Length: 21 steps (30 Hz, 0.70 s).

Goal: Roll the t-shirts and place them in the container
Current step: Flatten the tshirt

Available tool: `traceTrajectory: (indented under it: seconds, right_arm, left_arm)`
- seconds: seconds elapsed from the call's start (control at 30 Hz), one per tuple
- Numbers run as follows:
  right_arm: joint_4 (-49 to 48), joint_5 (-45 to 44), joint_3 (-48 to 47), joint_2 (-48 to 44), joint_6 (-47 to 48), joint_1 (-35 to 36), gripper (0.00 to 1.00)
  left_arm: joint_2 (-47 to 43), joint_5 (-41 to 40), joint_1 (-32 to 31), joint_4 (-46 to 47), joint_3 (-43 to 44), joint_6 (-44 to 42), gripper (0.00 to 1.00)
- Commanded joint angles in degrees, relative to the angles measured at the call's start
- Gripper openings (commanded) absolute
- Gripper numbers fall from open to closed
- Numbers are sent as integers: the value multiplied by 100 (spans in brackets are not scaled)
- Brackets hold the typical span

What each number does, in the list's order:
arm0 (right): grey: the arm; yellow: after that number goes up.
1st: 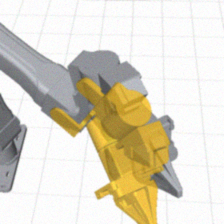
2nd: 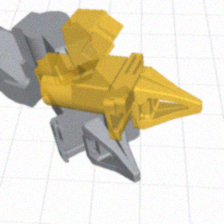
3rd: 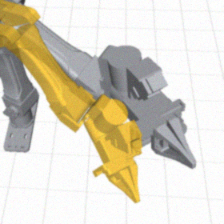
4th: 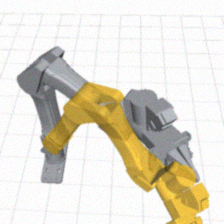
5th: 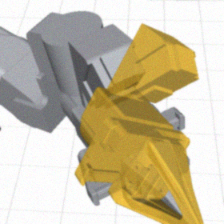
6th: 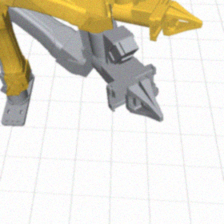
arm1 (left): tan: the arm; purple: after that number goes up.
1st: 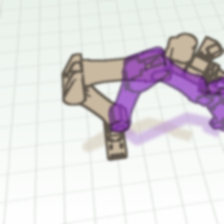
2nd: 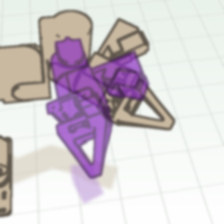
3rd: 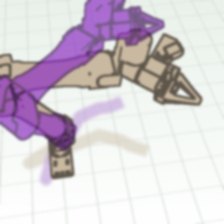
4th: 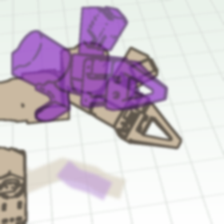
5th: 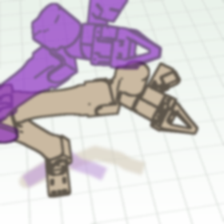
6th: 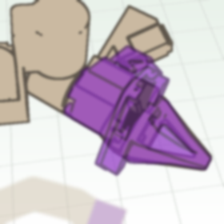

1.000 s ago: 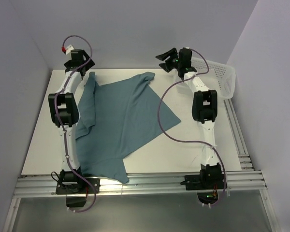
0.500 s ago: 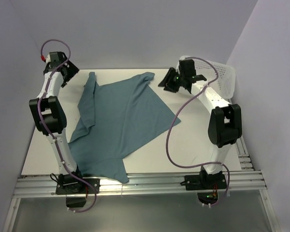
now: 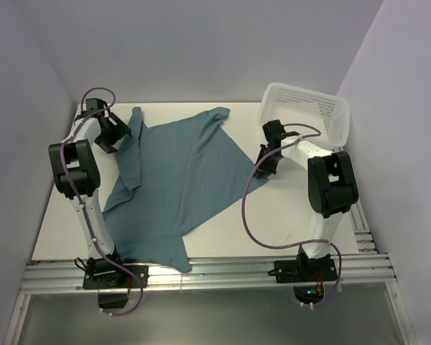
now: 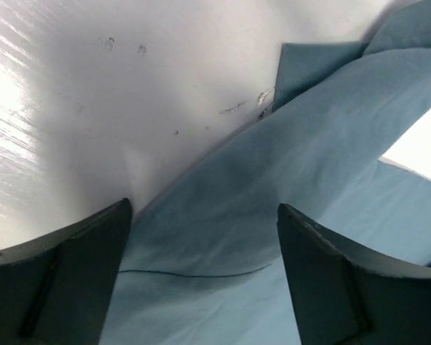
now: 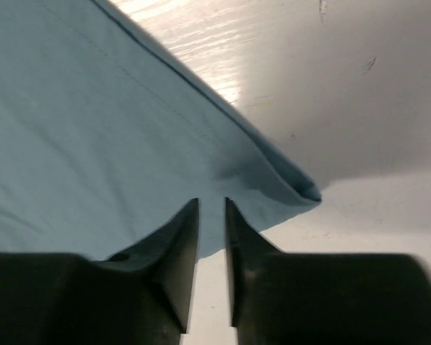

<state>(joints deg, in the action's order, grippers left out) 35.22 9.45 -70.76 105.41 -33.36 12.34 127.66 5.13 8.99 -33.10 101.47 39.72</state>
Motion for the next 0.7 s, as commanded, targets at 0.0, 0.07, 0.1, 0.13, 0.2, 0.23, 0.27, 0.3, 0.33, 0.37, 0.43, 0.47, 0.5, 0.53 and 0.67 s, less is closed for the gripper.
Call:
traceTrajectory:
  seconds: [0.0,0.07,0.1,0.13,0.2,0.23,0.27,0.3,0.33,0.37,0.43,0.47,0.5,0.53,0.67]
  right_arm:
    - [82,-278,97,208,-117,-30,22]
    - [46,-260,141,235,-153,-30,13]
    - [11,-225,194,244,-170,-30,13]
    - [-6,-216,203,270,-179,-21,12]
    - [-7,-225,203,314,-197,-30,7]
    - [19,-259,177,384,-214,-30,4]
    - [89,-321,151,419,-223,-21,1]
    - [116,-347,107,454,-232,-30,0]
    - [134,-365,89,472,-267,-30,0]
    - [204,-400,63,490,-284,-30,0]
    - [353,-585,-95,612,-328,-39,0]
    - [510,-628,-148,656,-337,-39,0]
    - [608,-759,-235,718,-381,-39,0]
    - [730,-804,-262,736,-399,-39,0]
    - [942,-1147,-359,753,-504,-39,0]
  left_arm:
    - [154,104,6,32,48,-35,87]
    - [189,85,6,49,40,-70,74]
    - [216,33,15,15,57,-88,67]
    - [233,-20,15,-20,66,-96,62]
    - [286,-47,15,5,57,-105,42]
    - [304,-90,15,6,57,-123,33]
    - [373,-134,15,-21,144,-149,16]
    - [435,-230,15,-108,267,-175,10]
    - [505,-362,23,-248,425,-263,0]
    - [645,-668,15,-493,774,-324,0]
    - [795,-1029,23,-749,1154,-535,0]
    - [909,-1353,41,-942,1504,-606,0]
    - [962,-1556,58,-1031,1672,-728,0]
    - [998,-1715,67,-1092,1944,-790,0]
    - [1077,-2366,190,-1172,2272,-1045,0]
